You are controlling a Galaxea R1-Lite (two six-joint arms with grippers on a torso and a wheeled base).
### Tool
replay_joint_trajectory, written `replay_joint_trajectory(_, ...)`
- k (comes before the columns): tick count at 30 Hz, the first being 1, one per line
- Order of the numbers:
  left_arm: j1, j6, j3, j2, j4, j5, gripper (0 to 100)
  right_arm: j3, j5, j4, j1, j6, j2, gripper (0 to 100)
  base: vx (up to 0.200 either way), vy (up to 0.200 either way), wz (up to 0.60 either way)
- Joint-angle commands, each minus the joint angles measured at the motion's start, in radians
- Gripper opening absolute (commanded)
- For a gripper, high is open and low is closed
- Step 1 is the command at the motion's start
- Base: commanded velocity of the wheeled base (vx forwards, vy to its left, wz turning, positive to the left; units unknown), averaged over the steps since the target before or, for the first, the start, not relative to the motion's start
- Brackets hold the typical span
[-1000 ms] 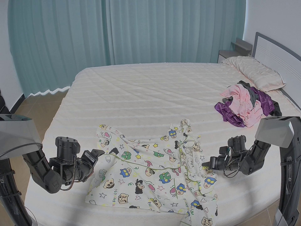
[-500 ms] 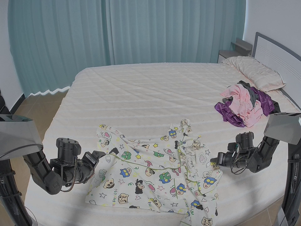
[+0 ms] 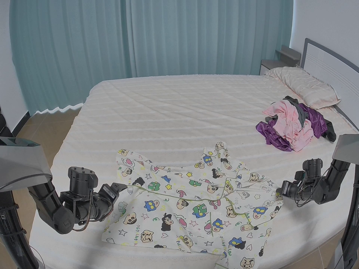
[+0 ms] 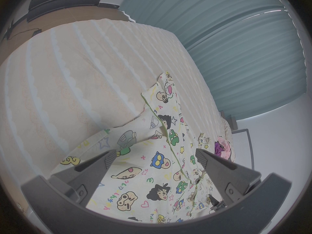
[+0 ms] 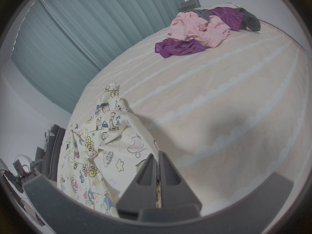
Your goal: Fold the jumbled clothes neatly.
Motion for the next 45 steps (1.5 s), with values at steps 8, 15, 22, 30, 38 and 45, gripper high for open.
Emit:
replay_joint_trajectory(8, -0.010, 0.004, 0.024, 0.002, 0.000, -0.004, 100, -0.003, -0.055, 0.000, -0.043, -0.018, 0.003, 0, 0.000, 0.000, 0.00)
replay_joint_trajectory(15, -0.019, 0.006, 0.032, 0.002, 0.002, -0.005, 100, -0.045, -0.069, 0.001, -0.056, -0.024, 0.014, 0, 0.000, 0.000, 0.00)
replay_joint_trajectory(22, -0.022, 0.010, 0.038, 0.022, 0.002, -0.004, 100, -0.097, -0.103, 0.003, -0.067, -0.048, 0.043, 0, 0.000, 0.000, 0.00)
replay_joint_trajectory(30, -0.031, 0.014, 0.041, 0.029, 0.002, -0.002, 100, -0.184, -0.138, 0.026, -0.086, -0.096, 0.055, 0, 0.000, 0.000, 0.00)
replay_joint_trajectory(38, -0.060, 0.046, 0.065, 0.030, 0.002, -0.002, 100, -0.257, -0.167, 0.056, -0.082, -0.101, 0.085, 0, 0.000, 0.000, 0.00)
replay_joint_trajectory(45, -0.068, 0.064, 0.075, 0.039, 0.000, -0.002, 100, -0.247, -0.158, 0.059, -0.078, -0.107, 0.088, 100, 0.000, 0.000, 0.00)
